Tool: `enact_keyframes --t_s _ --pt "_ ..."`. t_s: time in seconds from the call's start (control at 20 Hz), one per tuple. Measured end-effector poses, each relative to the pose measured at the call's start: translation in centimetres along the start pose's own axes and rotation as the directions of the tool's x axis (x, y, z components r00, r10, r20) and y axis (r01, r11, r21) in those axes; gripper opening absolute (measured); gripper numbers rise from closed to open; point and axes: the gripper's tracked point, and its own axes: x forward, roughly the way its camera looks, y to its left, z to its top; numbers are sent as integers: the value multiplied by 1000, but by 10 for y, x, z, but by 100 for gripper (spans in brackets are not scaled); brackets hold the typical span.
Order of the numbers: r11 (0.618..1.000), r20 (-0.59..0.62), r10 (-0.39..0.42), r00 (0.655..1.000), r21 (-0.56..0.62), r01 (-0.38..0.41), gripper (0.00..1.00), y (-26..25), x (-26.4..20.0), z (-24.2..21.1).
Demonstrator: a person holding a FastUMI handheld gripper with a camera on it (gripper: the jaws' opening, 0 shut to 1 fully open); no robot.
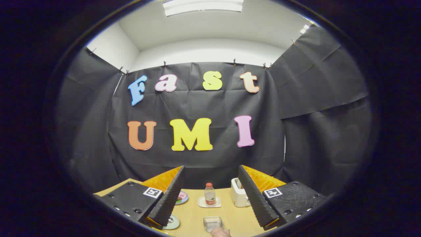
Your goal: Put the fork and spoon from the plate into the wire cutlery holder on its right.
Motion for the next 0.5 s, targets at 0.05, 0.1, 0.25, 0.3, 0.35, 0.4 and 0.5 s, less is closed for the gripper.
enact_keyframes --t_s 0.05,0.1,0.25,0.3,0.35,0.4,0.5 --pt "1000 -12 -1 1000 3 1 96 4 0 -2" --pt "1000 -28 -3 1000 9 4 96 6 0 -4" --pt "1000 -54 0 999 17 1 96 17 2 -9" --pt "1000 -57 5 998 14 -4 96 22 2 -9" --pt "1000 -64 8 998 10 -7 96 27 4 -12" --pt "1000 -71 11 997 6 -11 96 32 4 -14" --pt "1000 -72 16 997 1 -16 96 43 3 -14"
